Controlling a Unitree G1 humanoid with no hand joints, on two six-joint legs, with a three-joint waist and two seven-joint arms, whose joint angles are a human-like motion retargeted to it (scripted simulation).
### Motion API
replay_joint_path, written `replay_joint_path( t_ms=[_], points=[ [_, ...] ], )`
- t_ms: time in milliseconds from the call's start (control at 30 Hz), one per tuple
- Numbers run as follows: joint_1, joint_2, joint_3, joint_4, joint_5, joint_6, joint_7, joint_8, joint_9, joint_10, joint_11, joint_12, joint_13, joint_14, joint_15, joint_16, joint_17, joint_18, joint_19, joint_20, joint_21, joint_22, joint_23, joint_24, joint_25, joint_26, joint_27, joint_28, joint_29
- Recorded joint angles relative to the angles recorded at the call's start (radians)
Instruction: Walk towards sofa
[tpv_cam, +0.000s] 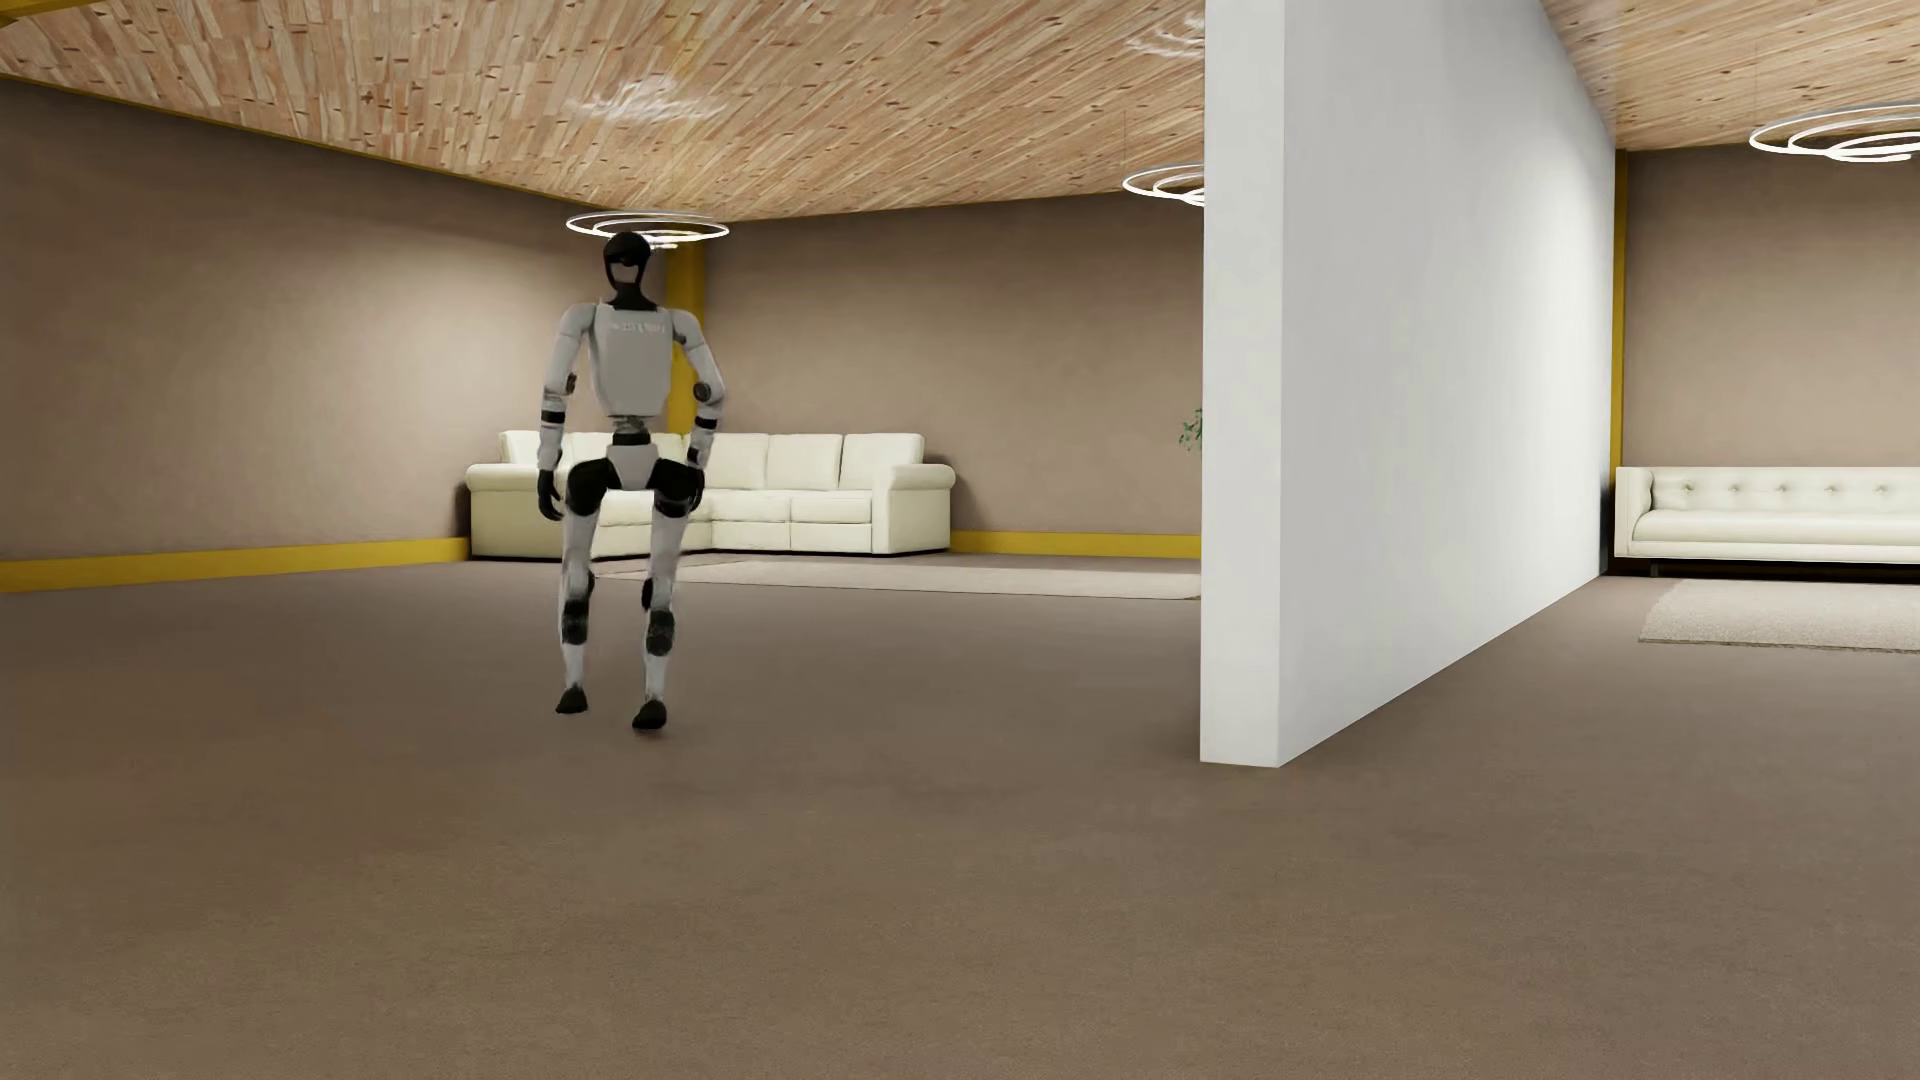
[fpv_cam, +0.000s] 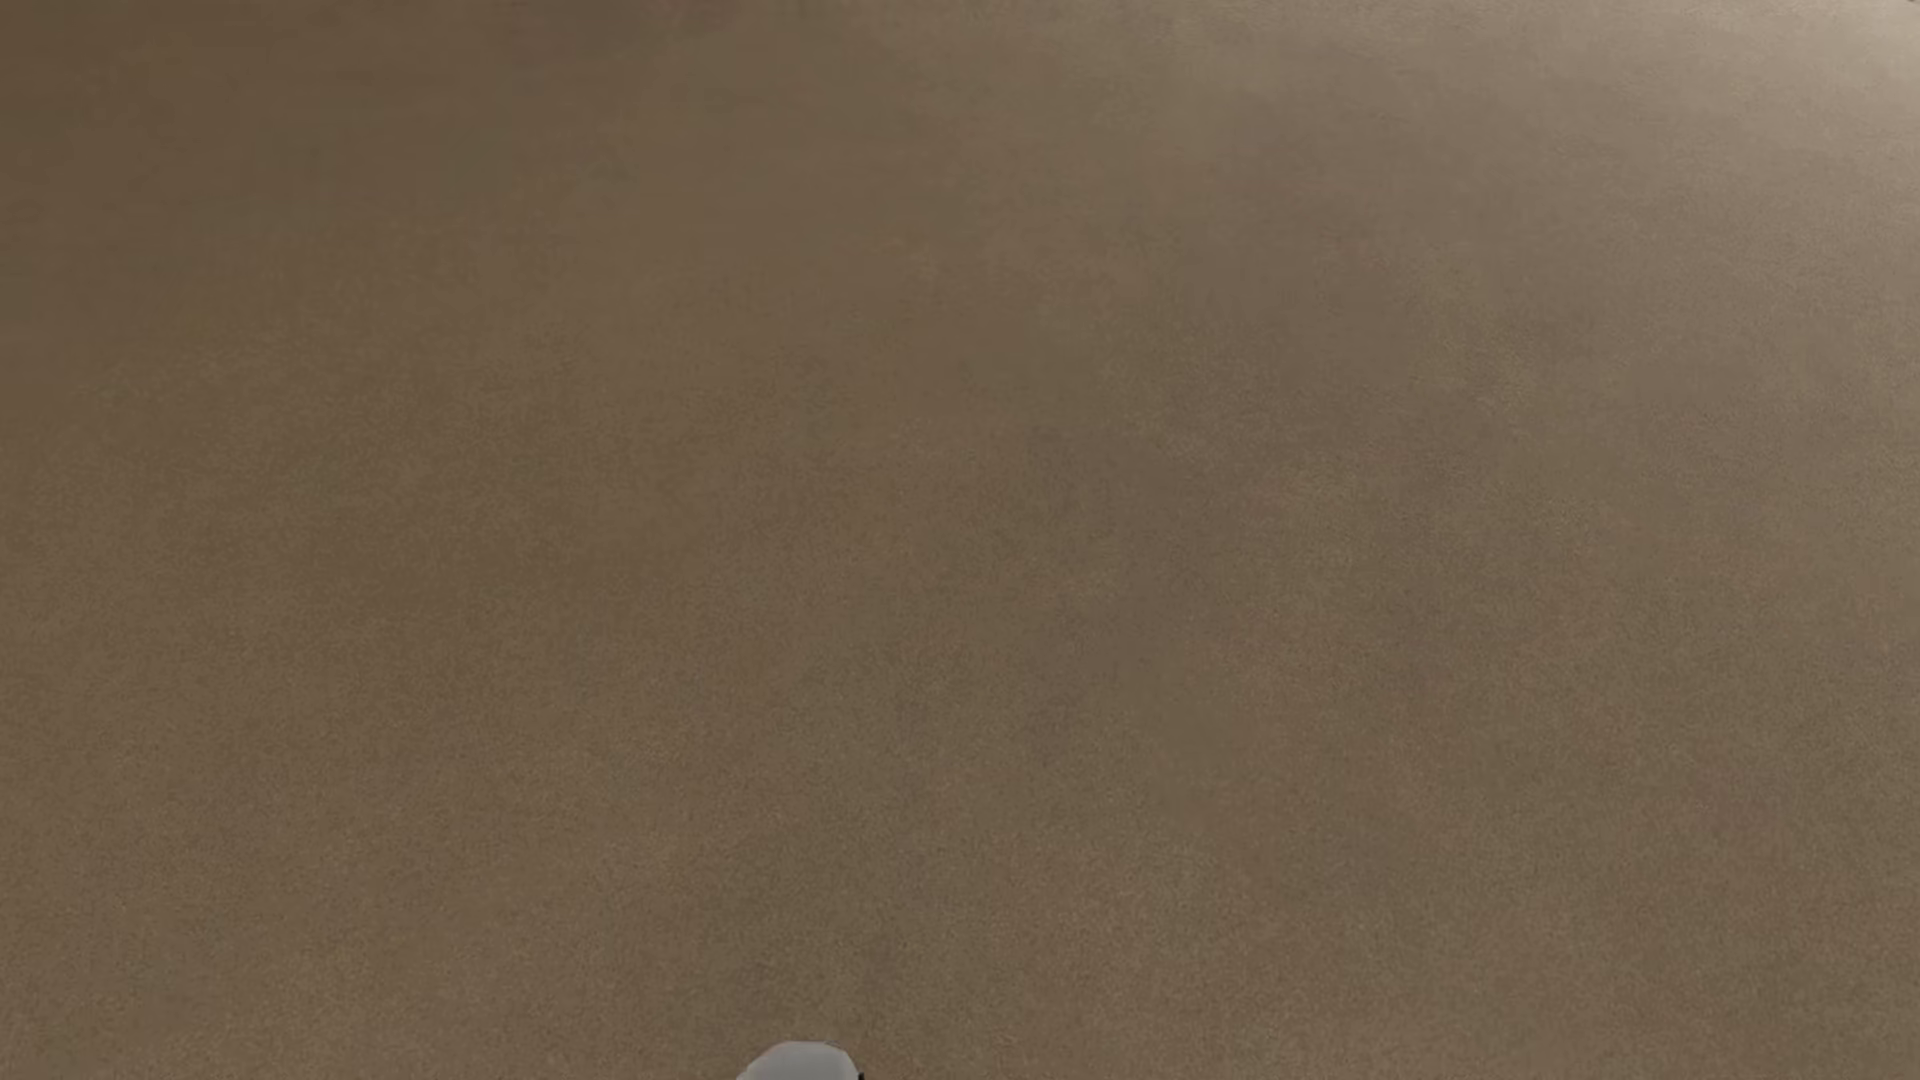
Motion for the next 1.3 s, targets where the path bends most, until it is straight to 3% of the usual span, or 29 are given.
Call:
replay_joint_path(
  t_ms=[67,133,167,200,233,267,300,367,400,467,533,567,600,633,667,733,767,800,867,900,967,1067,1100,1133,1167,1200,1267,1300],
  points=[
    [-0.059,0.109,0.069,0.034,-0.029,-0.003,0.0,0.0,-0.027,-0.361,-0.033,0.012,-0.088,0.039,-0.122,-0.002,-0.01,0.0,0.0,0.013,-0.031,-0.012,-0.08,0.0,0.0,0.0,0.0,0.0,0.0],
    [-0.126,0.219,0.111,0.068,-0.081,-0.001,0.0,0.0,-0.049,-0.393,-0.029,0.029,-0.128,0.008,-0.166,-0.004,-0.017,0.0,0.0,0.025,-0.067,-0.009,-0.135,0.0,0.0,0.0,0.0,0.0,0.0],
    [-0.138,0.276,0.133,0.056,-0.114,-0.01,0.0,0.0,-0.045,-0.297,0.002,0.035,-0.111,0.012,-0.137,-0.005,-0.014,0.0,0.0,0.029,-0.094,0.006,-0.163,0.0,0.0,0.0,0.0,0.0,0.0],
    [-0.188,0.274,0.141,0.042,-0.134,-0.028,0.0,0.0,-0.069,-0.186,0.081,0.029,-0.097,0.091,-0.049,-0.007,0.002,0.0,0.0,0.022,-0.108,0.046,-0.146,0.0,0.0,0.0,0.0,0.0,0.0],
    [-0.195,0.261,0.137,-0.009,-0.172,-0.071,0.0,0.0,-0.083,-0.076,0.205,0.026,-0.071,0.112,0.128,-0.01,0.03,0.0,0.0,0.015,-0.104,0.098,-0.089,0.0,0.0,0.0,0.0,0.0,0.0],
    [-0.137,0.221,0.113,-0.043,-0.181,-0.078,0.0,0.0,-0.071,-0.014,0.376,0.01,-0.042,0.069,0.334,-0.011,0.042,0.0,0.0,0.001,-0.079,0.14,-0.04,0.0,0.0,0.0,0.0,0.0,0.0],
    [-0.082,0.109,0.097,-0.08,-0.186,-0.08,0.0,0.0,-0.068,0.004,0.612,-0.011,-0.038,0.016,0.436,-0.021,0.044,0.0,0.0,0.011,-0.018,0.169,0.021,0.0,0.0,0.0,0.0,0.0,0.0],
    [0.116,-0.116,0.008,-0.107,-0.153,-0.054,0.0,0.0,-0.055,-0.097,0.92,-0.037,-0.025,-0.015,0.34,-0.026,0.042,0.0,0.0,0.002,0.099,0.125,0.117,0.0,0.0,0.0,0.0,0.0,0.0],
    [0.212,-0.219,-0.054,-0.11,-0.126,-0.03,0.0,0.0,-0.047,-0.156,0.945,-0.054,0.006,-0.013,0.314,-0.029,0.047,0.0,0.0,0.005,0.102,0.102,0.159,0.0,0.0,0.0,0.0,0.0,0.0],
    [0.395,-0.387,-0.175,-0.097,-0.088,0.011,0.0,0.0,-0.038,-0.263,0.716,-0.081,0.075,-0.006,0.433,-0.018,0.034,0.0,0.0,0.02,0.156,-0.004,0.217,0.0,0.0,0.0,0.0,0.0,0.0],
    [0.53,-0.5,-0.267,-0.08,-0.098,0.025,0.0,0.0,-0.036,-0.333,0.299,-0.127,0.144,-0.01,0.561,0.0,0.022,0.0,0.0,0.05,0.156,-0.101,0.233,0.0,0.0,0.0,0.0,0.0,0.0],
    [0.577,-0.526,-0.298,-0.081,-0.109,0.022,0.0,0.0,-0.044,-0.355,0.097,-0.159,0.168,-0.024,0.371,0.01,0.02,0.0,0.0,0.056,0.159,-0.134,0.24,0.0,0.0,0.0,0.0,0.0,0.0],
    [0.634,-0.539,-0.317,-0.081,-0.131,0.011,0.0,0.0,-0.049,-0.365,0.013,-0.186,0.193,-0.032,0.025,0.021,0.018,0.0,0.0,0.073,0.173,-0.171,0.238,0.0,0.0,0.0,0.0,0.0,0.0],
    [0.628,-0.584,-0.36,-0.043,-0.154,0.019,0.0,0.0,-0.08,-0.328,0.026,-0.197,0.205,-0.039,-0.148,0.024,0.029,0.0,0.0,0.099,0.166,-0.193,0.28,0.0,0.0,0.0,0.0,0.0,0.0],
    [0.663,-0.622,-0.386,-0.027,-0.164,0.019,0.0,0.0,-0.076,-0.31,0.021,-0.197,0.217,-0.009,-0.097,0.015,0.039,0.0,0.0,0.134,0.159,-0.197,0.305,0.0,0.0,0.0,0.0,0.0,0.0],
    [0.657,-0.687,-0.38,0.048,-0.108,0.063,0.0,0.0,-0.097,-0.154,0.122,-0.171,0.233,0.181,0.404,-0.009,0.051,0.0,0.0,0.171,0.165,-0.172,0.337,0.0,0.0,0.0,0.0,0.0,0.0],
    [0.624,-0.686,-0.332,0.073,-0.045,0.086,0.0,0.0,-0.09,0.015,0.228,-0.143,0.228,0.337,0.49,-0.025,0.049,0.0,0.0,0.166,0.196,-0.128,0.346,0.0,0.0,0.0,0.0,0.0,0.0],
    [0.533,-0.634,-0.307,0.085,-0.017,0.1,0.0,0.0,-0.077,0.209,0.266,-0.129,0.203,0.421,0.473,-0.037,0.049,0.0,0.0,0.158,0.181,-0.086,0.353,0.0,0.0,0.0,0.0,0.0,0.0],
    [0.319,-0.445,-0.248,0.073,0.04,0.092,0.0,0.0,-0.03,0.532,0.214,-0.133,0.134,0.179,0.391,-0.04,0.05,0.0,0.0,0.066,0.148,-0.01,0.316,0.0,0.0,0.0,0.0,0.0,0.0],
    [0.228,-0.338,-0.191,0.048,0.044,0.071,0.0,0.0,-0.036,0.56,0.161,-0.11,0.098,0.072,0.313,-0.041,0.051,0.0,0.0,0.039,0.126,0.019,0.298,0.0,0.0,0.0,0.0,0.0,0.0],
    [0.1,-0.13,-0.055,0.004,0.007,0.022,0.0,0.0,-0.019,0.405,0.056,-0.052,0.056,-0.009,0.175,-0.027,0.02,0.0,0.0,0.015,0.069,0.027,0.136,0.0,0.0,0.0,0.0,0.0,0.0],
    [0.008,0.068,0.061,0.005,-0.044,-0.007,0.0,0.0,-0.04,-0.186,-0.027,0.019,-0.062,-0.007,-0.028,-0.015,-0.003,0.0,0.0,0.007,-0.026,0.037,-0.008,0.0,0.0,0.0,0.0,0.0,0.0],
    [-0.001,0.094,0.084,0.011,-0.042,-0.001,0.0,0.0,-0.061,-0.348,-0.03,0.031,-0.105,0.18,-0.077,-0.021,-0.008,0.0,0.0,0.013,-0.064,0.058,-0.039,0.0,0.0,0.0,0.0,0.0,0.0],
    [-0.033,0.132,0.1,0.043,-0.058,0.003,0.0,0.0,-0.079,-0.727,-0.026,0.048,-0.134,0.414,-0.123,-0.021,-0.014,0.0,0.0,0.011,-0.096,0.058,-0.066,0.0,0.0,0.0,0.0,0.0,0.0],
    [-0.06,0.18,0.112,0.056,-0.078,0.007,0.0,0.0,-0.07,-0.795,-0.016,0.045,-0.163,0.306,-0.134,-0.03,-0.024,0.0,0.0,-0.001,-0.099,0.095,-0.081,0.0,0.0,0.0,0.0,0.0,0.0],
    [-0.109,0.226,0.127,0.061,-0.099,0.011,0.0,0.0,-0.062,-0.349,0.011,0.05,-0.167,-0.012,-0.111,-0.033,-0.026,0.0,0.0,-0.004,-0.101,0.113,-0.079,0.0,0.0,0.0,0.0,0.0,0.0],
    [-0.152,0.223,0.138,0.018,-0.137,-0.004,0.0,0.0,-0.088,-0.148,0.199,0.055,-0.124,-0.137,0.084,-0.037,-0.003,0.0,0.0,-0.012,-0.112,0.166,-0.065,0.0,0.0,0.0,0.0,0.0,0.0],
    [-0.083,0.189,0.114,-0.047,-0.196,-0.048,0.0,0.0,-0.07,-0.09,0.384,0.044,-0.092,-0.181,0.259,-0.034,0.024,0.0,0.0,-0.046,-0.094,0.215,-0.003,0.0,0.0,0.0,0.0,0.0,0.0]
  ],
)
